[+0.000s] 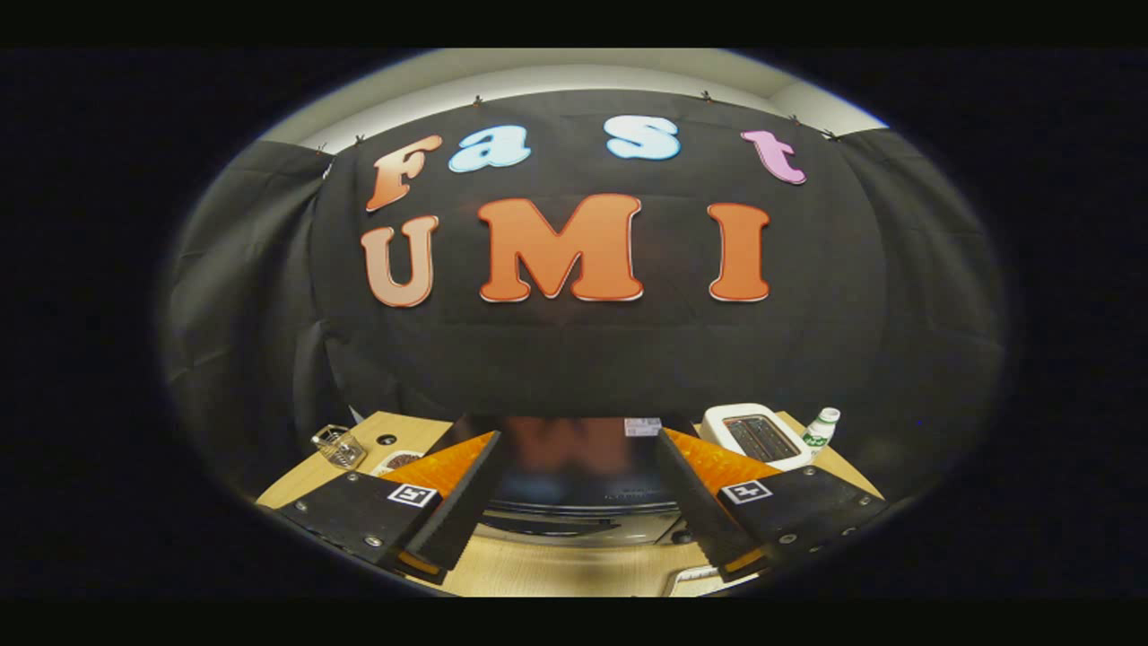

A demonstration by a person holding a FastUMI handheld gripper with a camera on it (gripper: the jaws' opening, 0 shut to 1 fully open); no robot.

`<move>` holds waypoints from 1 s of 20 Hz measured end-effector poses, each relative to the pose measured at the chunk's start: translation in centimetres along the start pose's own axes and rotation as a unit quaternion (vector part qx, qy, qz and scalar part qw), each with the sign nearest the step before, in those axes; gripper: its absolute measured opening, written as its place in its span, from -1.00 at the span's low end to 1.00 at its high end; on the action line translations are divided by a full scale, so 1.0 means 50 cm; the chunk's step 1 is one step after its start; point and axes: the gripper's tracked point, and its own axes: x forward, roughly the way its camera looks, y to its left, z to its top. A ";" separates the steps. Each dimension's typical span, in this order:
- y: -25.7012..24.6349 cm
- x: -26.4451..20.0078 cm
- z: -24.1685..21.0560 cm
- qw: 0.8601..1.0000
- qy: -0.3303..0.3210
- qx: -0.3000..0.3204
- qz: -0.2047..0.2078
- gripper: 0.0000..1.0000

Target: Open the toaster oven, put the food inside, and close the toaster oven door.

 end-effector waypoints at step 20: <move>0.064 0.002 -0.191 0.999 0.043 -0.015 0.025 0.72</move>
